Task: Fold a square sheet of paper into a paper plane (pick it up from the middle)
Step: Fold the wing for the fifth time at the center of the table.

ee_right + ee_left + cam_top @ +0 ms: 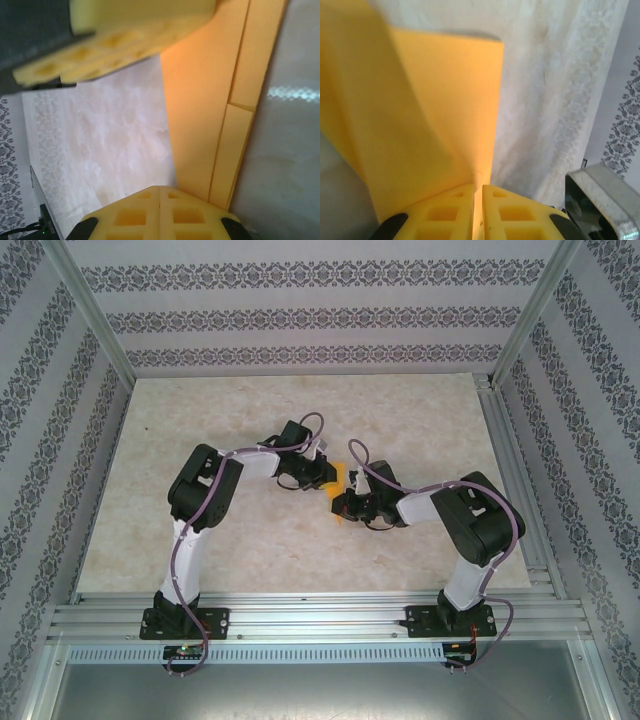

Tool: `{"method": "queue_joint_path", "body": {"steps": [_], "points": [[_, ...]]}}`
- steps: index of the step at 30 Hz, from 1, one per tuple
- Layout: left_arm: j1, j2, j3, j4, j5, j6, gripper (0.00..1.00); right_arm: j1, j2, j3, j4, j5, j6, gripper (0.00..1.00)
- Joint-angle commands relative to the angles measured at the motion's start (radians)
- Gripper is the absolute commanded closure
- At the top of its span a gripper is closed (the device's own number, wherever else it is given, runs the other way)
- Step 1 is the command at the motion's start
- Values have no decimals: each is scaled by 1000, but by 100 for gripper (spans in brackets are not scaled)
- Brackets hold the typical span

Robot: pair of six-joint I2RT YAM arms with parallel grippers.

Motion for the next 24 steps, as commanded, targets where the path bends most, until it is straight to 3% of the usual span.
{"method": "queue_joint_path", "body": {"steps": [1,24], "points": [[51,34,34,-21,-111,30,85,2,68,-73,-221,21,-31,100],[118,153,313,-191,-114,126,82,-13,79,-110,-181,-2,-25,100]]}}
